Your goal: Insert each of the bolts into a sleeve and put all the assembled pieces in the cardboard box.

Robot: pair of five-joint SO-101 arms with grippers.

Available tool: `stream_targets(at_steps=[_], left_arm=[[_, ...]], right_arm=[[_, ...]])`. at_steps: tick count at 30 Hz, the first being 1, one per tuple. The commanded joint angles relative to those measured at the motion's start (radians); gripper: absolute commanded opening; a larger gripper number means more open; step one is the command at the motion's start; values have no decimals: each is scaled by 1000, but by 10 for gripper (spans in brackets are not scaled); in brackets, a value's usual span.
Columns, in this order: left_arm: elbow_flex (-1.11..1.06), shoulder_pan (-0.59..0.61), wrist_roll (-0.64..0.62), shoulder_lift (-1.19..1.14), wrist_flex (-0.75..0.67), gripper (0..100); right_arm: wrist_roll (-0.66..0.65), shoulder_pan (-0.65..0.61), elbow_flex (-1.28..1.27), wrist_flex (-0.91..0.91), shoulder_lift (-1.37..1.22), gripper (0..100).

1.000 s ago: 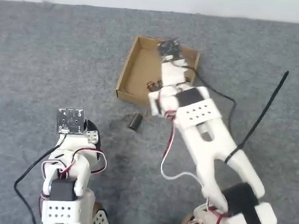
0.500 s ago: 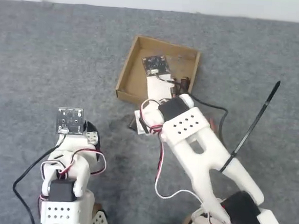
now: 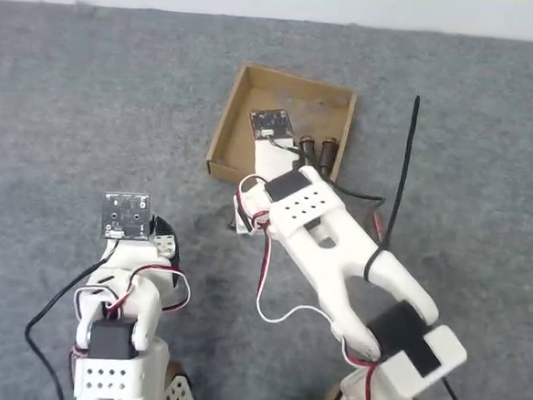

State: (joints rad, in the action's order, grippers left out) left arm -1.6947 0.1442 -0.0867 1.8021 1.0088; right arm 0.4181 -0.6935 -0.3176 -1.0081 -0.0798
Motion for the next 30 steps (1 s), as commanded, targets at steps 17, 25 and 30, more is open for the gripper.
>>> stream_targets(at_steps=[17, 25, 30], left_arm=[[8, 6, -9, 21, -18, 11], [8, 6, -9, 21, -18, 11], [8, 6, -9, 21, -18, 11]], right_arm=[[270, -77, 173, 70, -159, 117], [270, -76, 198, 104, -203, 119], [272, -51, 199, 147, -249, 119]])
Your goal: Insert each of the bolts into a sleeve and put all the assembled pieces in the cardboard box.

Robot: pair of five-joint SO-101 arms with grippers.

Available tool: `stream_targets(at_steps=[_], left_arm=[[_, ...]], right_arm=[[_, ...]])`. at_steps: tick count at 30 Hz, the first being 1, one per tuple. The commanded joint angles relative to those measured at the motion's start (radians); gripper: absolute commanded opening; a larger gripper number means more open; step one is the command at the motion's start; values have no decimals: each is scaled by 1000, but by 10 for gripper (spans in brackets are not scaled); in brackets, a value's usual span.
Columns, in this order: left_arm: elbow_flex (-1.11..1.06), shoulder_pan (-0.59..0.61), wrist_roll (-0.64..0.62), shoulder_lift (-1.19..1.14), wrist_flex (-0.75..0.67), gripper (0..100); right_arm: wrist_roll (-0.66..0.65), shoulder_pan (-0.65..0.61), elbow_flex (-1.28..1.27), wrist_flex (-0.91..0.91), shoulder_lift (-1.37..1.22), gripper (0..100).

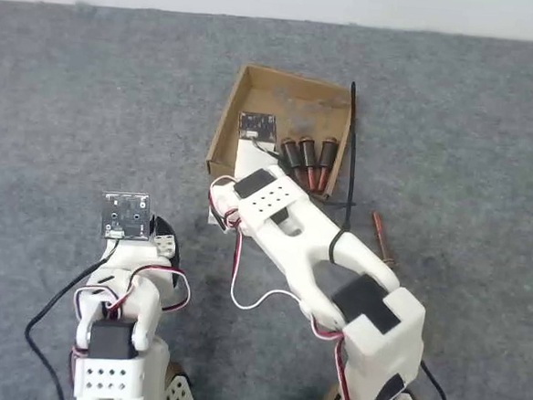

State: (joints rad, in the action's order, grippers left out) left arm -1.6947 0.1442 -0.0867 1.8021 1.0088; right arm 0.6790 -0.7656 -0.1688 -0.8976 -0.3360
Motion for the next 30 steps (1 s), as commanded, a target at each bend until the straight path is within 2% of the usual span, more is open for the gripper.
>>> stream_targets(at_steps=[1, 12, 17, 21, 25, 30], left_arm=[[8, 6, -9, 21, -18, 11], [8, 6, -9, 21, -20, 11], [8, 6, -9, 21, -20, 11], [8, 6, -9, 21, -20, 11], [8, 6, -9, 21, -21, 11], [8, 6, -9, 21, -21, 11]], right_arm=[[11, 28, 51, 54, -5, 119], [6, 51, 51, 142, -96, 115], [5, 56, 80, 136, -143, 1], [-51, 56, 89, 127, -148, 16], [-106, 58, 94, 10, -91, 16], [-207, 90, 91, -251, 79, 17]])
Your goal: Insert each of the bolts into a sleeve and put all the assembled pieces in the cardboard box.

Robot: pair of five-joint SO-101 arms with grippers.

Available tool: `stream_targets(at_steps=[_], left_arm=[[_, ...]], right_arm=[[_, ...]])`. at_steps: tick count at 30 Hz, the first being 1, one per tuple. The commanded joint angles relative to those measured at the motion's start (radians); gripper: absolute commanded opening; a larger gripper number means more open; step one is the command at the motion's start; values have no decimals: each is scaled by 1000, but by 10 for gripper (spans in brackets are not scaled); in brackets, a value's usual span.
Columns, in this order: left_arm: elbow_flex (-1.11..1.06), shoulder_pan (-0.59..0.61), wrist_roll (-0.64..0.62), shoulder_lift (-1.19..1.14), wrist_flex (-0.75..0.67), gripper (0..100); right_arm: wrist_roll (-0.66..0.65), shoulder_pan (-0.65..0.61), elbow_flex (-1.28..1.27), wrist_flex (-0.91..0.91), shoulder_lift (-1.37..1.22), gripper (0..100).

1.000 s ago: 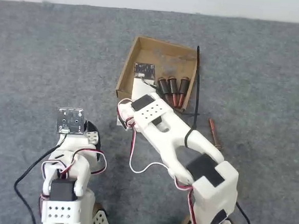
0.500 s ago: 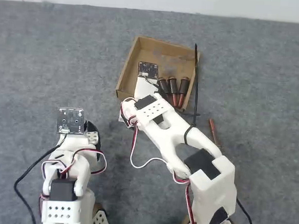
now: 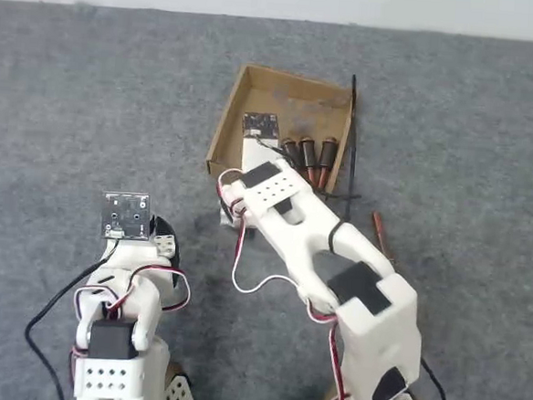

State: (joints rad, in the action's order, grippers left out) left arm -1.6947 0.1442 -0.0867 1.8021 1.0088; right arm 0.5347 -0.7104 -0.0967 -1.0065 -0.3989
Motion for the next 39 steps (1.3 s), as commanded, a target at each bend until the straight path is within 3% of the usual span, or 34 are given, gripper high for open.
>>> stream_targets(at_steps=[1, 7, 18, 32, 39], left_arm=[[8, 6, -9, 21, -21, 11], [8, 6, -9, 21, -21, 11], [8, 6, -9, 21, -21, 11], [8, 6, -9, 21, -15, 11], [8, 5, -12, 21, -18, 11]], right_arm=[[-83, 53, 17, -193, 180, 17], [-230, 173, 15, -386, 323, 17], [-348, 403, -28, -576, 340, 7], [-354, 656, -520, -298, 673, 7], [-354, 924, -698, -120, 809, 7]])
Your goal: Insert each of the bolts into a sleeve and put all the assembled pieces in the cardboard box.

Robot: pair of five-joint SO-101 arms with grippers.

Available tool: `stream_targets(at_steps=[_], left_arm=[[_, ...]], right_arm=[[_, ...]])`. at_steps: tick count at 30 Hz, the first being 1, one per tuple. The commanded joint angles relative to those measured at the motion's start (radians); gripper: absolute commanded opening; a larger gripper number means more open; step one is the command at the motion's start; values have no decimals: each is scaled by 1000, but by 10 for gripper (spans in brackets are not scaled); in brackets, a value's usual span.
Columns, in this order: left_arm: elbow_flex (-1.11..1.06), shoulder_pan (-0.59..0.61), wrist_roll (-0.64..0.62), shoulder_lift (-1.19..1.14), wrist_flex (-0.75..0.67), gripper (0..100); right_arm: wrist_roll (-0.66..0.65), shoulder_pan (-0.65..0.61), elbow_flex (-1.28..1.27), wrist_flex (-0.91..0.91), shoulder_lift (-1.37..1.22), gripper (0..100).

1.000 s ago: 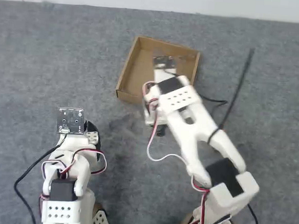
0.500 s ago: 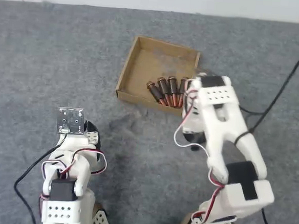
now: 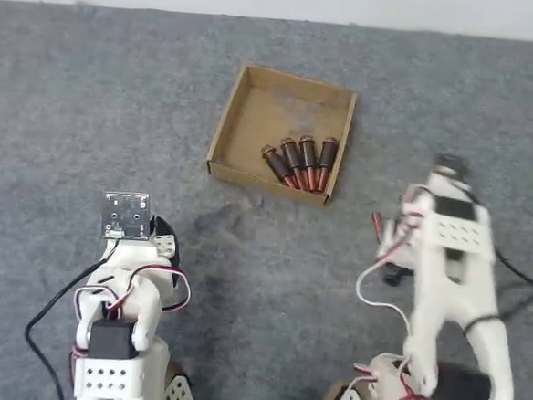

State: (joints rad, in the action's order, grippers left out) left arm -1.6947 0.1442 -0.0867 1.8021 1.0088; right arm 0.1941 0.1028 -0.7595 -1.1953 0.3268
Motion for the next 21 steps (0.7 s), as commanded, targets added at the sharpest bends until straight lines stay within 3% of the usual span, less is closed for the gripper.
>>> stream_targets(at_steps=[1, 9, 15, 21], left_arm=[[8, 5, -14, 21, -20, 11], [8, 0, -9, 21, -23, 12], [8, -5, -9, 21, -60, 13], [62, -117, 100, 21, -41, 13]], right_arm=[[-14, 148, -60, 96, 91, 7], [-15, 364, -147, 168, 90, 7], [-15, 479, -241, 375, 90, 7], [-15, 501, -249, 414, 90, 7]])
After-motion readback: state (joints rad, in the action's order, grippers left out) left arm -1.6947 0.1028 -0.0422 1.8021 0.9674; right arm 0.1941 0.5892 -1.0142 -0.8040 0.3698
